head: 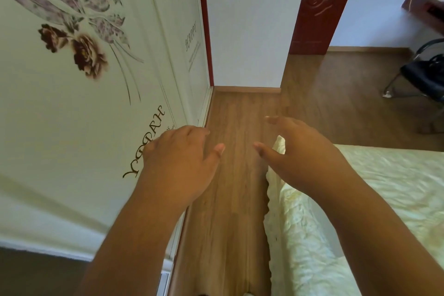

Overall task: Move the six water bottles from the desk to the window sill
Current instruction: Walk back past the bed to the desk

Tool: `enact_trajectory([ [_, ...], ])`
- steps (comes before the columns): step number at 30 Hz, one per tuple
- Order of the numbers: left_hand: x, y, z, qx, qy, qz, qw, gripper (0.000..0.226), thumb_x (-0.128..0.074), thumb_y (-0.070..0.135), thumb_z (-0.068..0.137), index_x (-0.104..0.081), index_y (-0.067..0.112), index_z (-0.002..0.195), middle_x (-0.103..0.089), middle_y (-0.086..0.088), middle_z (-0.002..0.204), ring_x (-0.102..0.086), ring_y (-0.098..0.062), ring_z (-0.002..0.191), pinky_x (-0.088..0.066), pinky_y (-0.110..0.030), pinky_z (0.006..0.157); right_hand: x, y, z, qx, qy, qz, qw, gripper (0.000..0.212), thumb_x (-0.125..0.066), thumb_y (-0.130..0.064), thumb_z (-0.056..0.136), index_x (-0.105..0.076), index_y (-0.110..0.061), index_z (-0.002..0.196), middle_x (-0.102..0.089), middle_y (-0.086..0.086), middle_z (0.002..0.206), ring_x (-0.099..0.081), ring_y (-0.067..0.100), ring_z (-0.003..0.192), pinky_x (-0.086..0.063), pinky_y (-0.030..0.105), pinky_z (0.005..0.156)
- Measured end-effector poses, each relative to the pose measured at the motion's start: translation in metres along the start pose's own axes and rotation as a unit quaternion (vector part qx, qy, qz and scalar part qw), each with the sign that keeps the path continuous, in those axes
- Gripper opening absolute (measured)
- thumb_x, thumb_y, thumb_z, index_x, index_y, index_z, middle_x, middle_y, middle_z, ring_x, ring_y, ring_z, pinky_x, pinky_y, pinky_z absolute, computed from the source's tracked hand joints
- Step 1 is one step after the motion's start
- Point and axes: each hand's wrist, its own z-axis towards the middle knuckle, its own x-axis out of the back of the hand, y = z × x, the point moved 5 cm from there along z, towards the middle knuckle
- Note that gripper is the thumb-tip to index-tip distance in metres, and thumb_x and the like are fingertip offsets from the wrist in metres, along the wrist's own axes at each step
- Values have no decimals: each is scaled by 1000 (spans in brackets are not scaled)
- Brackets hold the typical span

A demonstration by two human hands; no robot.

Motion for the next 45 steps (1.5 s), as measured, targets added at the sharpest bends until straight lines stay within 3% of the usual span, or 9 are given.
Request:
enact_trajectory([
  [8,-32,-5,56,-10,-38,-18,999,59,-27,71,91,-45,40,138,-50,13,140,-45,-15,128,-36,-45,99,-27,15,52,-44,-19,0,999,69,-53,-69,88,-37,-39,148,-44,-11,153,-47,18,136,-43,45,108],
  [13,-25,-12,115,-42,-25,-26,998,60,-28,72,91,-44,40,139,-50,11,142,-45,-17,130,-37,-47,102,-22,9,92,-67,12,-14,998,70,-54,-70,87,-36,-40,148,-46,-12,151,-52,16,131,-44,42,104],
  [17,-15,-19,159,-68,6,-47,997,58,-29,71,92,-47,38,136,-53,11,140,-48,-18,127,-38,-46,100,-12,-4,125,-81,36,-32,996,71,-51,-72,87,-35,-40,148,-47,-11,150,-53,18,129,-47,48,104],
  [26,-19,-38,229,-116,-25,-47,992,57,-30,69,93,-45,38,138,-51,9,141,-48,-19,127,-38,-45,100,-21,-18,174,-136,51,-32,989,73,-51,-71,87,-34,-39,150,-42,-12,153,-47,18,136,-43,49,109],
  [35,-34,-42,284,-128,-38,-51,990,55,-29,68,94,-46,39,137,-52,12,139,-48,-16,127,-37,-42,100,-25,-12,230,-134,44,-33,989,71,-50,-68,89,-34,-37,151,-42,-12,154,-44,18,138,-42,50,109],
  [45,-42,-17,366,-72,-25,-13,997,53,-28,70,92,-50,40,131,-53,13,137,-47,-15,126,-36,-43,101,-5,30,332,-81,29,-22,996,71,-51,-70,88,-34,-39,150,-45,-10,151,-48,17,134,-44,48,107],
])
